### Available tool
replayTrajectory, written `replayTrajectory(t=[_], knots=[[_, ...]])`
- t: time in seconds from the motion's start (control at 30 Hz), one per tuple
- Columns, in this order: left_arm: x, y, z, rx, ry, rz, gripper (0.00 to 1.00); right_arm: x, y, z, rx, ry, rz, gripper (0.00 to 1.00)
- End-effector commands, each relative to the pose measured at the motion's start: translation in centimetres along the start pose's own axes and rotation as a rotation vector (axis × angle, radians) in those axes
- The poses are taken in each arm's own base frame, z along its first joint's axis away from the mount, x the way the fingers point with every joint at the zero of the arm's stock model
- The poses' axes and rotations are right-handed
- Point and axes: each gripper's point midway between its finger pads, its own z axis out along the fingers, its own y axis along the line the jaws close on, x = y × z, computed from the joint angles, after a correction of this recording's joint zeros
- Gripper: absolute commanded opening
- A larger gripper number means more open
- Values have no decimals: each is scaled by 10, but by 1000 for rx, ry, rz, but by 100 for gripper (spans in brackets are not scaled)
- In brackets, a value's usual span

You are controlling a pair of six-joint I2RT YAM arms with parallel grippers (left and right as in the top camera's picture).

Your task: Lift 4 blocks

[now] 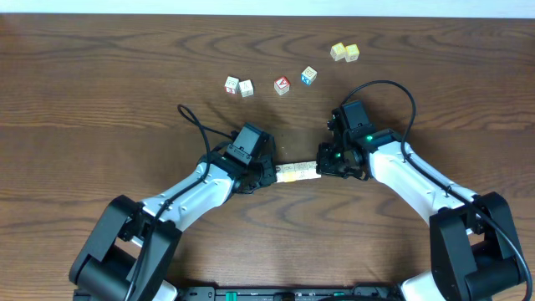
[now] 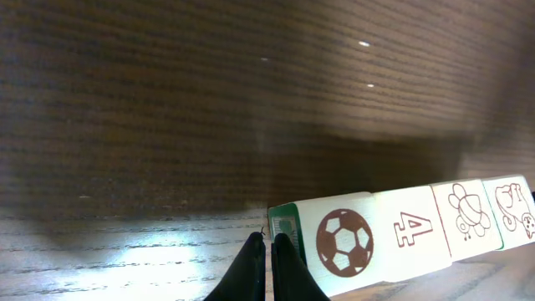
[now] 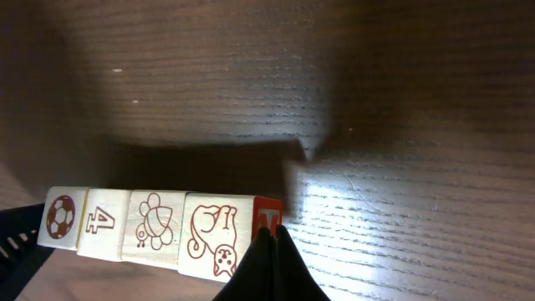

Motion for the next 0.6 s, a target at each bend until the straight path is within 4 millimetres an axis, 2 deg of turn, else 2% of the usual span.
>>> replayTrajectory(t=[0.0, 0.57], knots=[[14, -35, -3, 126, 66, 41, 7, 23, 41, 1, -168, 93, -38, 1], [16, -32, -3, 111, 69, 38, 7, 33, 33, 9, -161, 106, -18, 1]])
